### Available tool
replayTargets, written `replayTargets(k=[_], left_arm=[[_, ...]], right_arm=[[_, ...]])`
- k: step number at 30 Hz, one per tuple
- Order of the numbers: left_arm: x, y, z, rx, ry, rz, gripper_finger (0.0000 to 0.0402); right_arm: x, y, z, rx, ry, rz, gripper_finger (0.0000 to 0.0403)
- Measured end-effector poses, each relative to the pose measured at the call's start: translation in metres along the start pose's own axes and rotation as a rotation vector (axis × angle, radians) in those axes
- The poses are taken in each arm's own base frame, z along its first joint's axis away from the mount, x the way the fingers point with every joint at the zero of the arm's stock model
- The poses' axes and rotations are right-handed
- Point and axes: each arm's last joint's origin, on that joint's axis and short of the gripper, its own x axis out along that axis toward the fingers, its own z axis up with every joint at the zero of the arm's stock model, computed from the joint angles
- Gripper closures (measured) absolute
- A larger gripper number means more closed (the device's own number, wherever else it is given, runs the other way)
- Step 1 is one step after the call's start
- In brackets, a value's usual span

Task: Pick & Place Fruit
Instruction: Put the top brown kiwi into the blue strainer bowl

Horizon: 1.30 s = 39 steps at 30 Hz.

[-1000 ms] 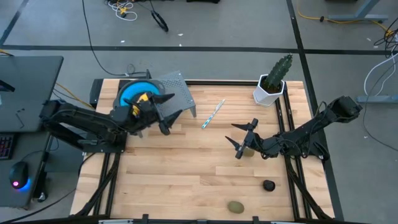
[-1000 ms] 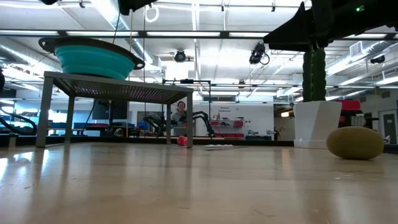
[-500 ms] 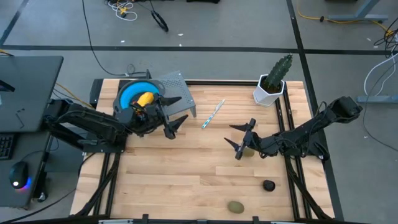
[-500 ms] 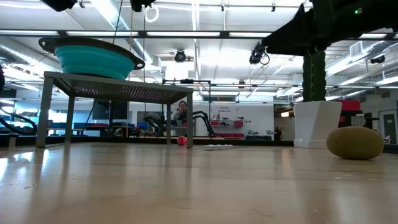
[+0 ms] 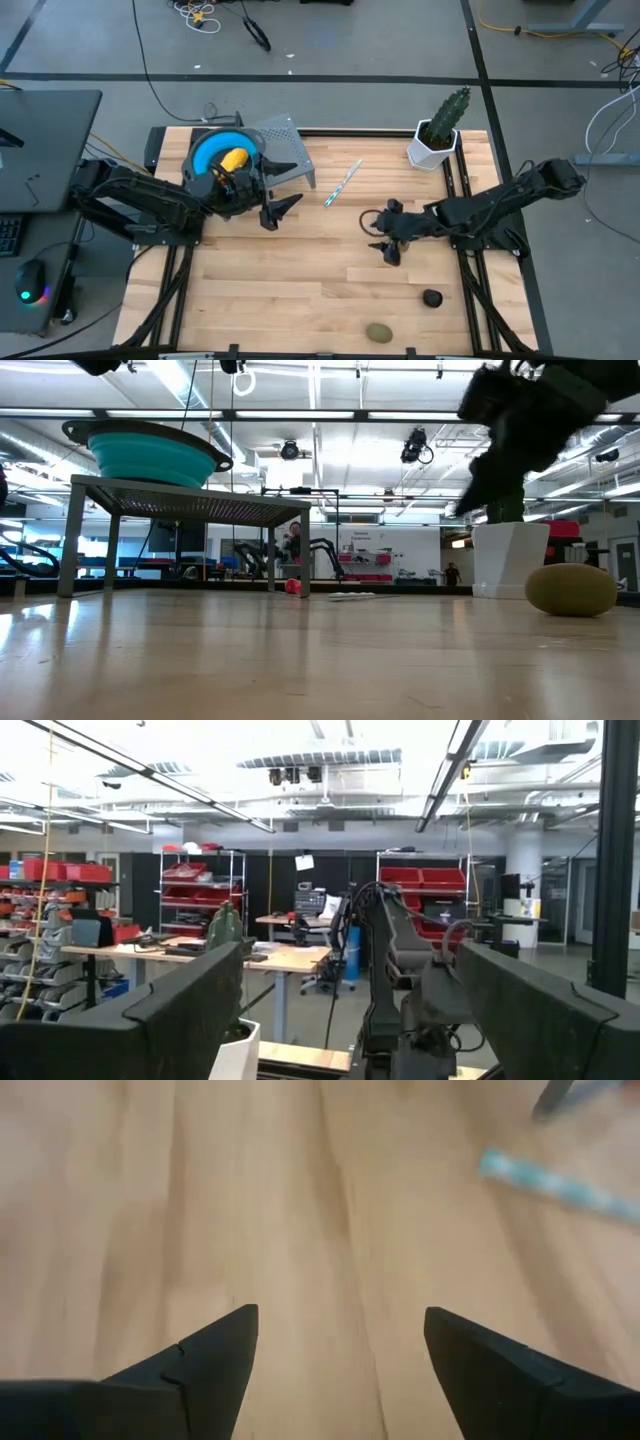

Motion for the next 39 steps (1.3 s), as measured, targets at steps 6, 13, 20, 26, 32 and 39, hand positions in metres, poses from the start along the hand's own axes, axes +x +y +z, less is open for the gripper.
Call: replayTargets(k=[6,13,20,26,32,39], left_arm=[[0.0,0.0,-0.001,0.002,0.008,0.007,0.0024],[0.0,0.0,-0.001,-0.003,0.014,0.008,0.0024],[0.0,0.0,-0.002,-0.003,0.015,0.008,0.0026],[0.0,0.0,-0.002,-0.003,0.016,0.008,0.0029],[0.0,0.0,-0.002,-0.002,0.016,0.008,0.0029],[0.0,0.0,-0.002,-0.002,0.017,0.008,0.0029]], right_arm=[[-0.002,0.001,-0.019,-0.048,0.188,0.057,0.011],[-0.007,0.0,-0.042,-0.077,0.396,0.022,0.011],[-0.007,0.0,-0.042,-0.107,0.367,-0.044,0.011],[-0.009,-0.002,-0.046,-0.12,0.403,-0.066,0.0109],[-0.011,-0.008,-0.049,-0.133,0.417,-0.198,0.0101],[-0.004,-0.018,-0.063,-0.091,0.42,-0.245,0.007]])
